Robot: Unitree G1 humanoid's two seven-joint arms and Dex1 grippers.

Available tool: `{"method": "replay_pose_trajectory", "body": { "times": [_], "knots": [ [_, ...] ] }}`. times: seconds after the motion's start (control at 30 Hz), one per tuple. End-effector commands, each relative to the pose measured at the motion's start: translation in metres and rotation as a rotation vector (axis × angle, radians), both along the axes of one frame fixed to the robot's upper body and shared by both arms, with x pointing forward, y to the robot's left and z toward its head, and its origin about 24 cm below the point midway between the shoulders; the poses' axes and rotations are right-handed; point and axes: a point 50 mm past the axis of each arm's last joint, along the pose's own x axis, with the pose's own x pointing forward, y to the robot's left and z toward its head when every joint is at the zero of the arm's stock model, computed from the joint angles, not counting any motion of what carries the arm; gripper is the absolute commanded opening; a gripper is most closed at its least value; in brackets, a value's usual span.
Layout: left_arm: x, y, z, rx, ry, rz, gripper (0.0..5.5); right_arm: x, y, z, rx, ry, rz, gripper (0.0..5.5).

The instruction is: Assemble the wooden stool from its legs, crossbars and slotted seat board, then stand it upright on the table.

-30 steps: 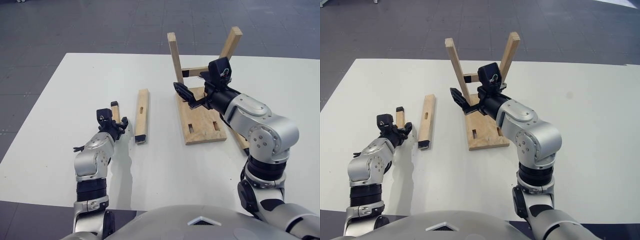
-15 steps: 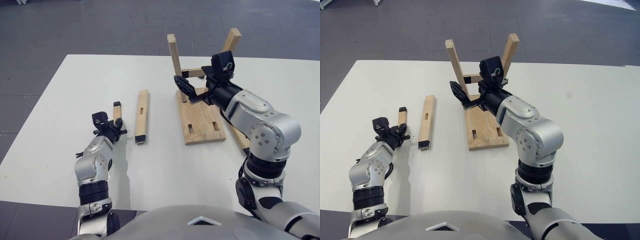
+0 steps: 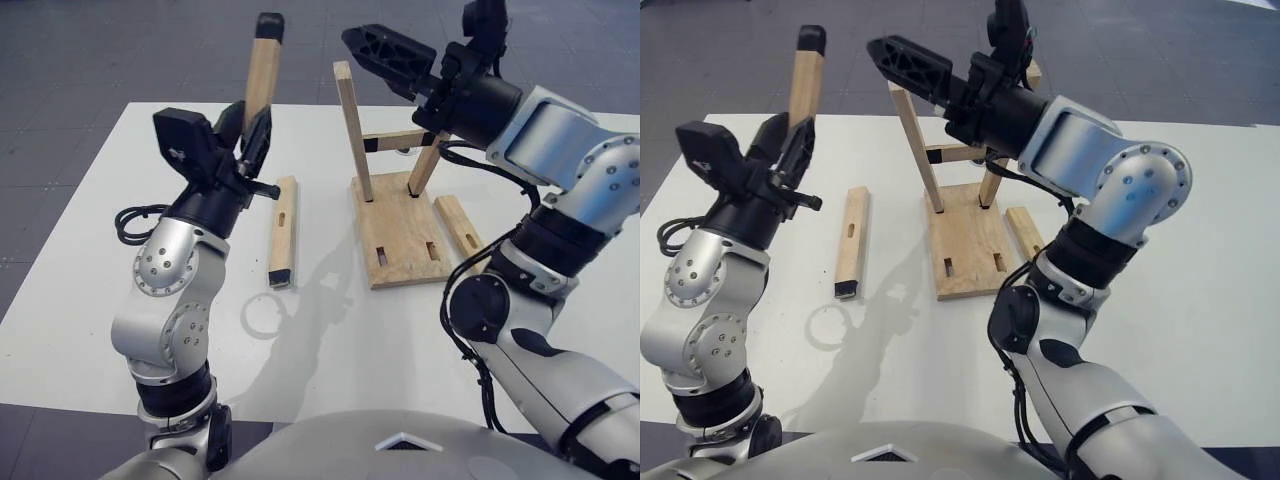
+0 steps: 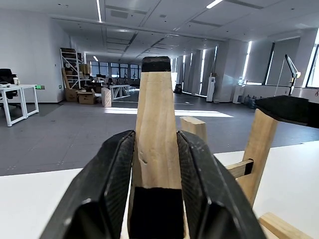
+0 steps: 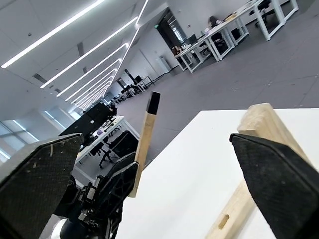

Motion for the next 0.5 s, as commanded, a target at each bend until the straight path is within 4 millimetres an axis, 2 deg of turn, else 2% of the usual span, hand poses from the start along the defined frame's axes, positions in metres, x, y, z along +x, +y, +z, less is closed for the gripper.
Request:
{"method": "replay_pose_trajectory", "body": {
  "times": [0.03,0.23,0.37,0.5],
  "knots": [
    [0.003,-0.018,0.004,0.031,-0.007,-0.077,1.31,0.002,0.007,0.019,0.039,-0.007,0.063,5.5],
    [-0.002,-0.044,0.017,0.068,-0.063,-0.188,1.31,0.004,0.015,0.019,0.041,0.015,0.072,5.5],
    [-0.002,-0.05,0.019,0.071,-0.072,-0.208,1.31,0.009,0.017,0.012,0.042,0.037,0.052,5.5],
    [-0.002,-0.051,0.015,0.069,-0.057,-0.209,1.31,0.014,0.014,0.007,0.077,0.067,0.029,4.73]
  ]
}}
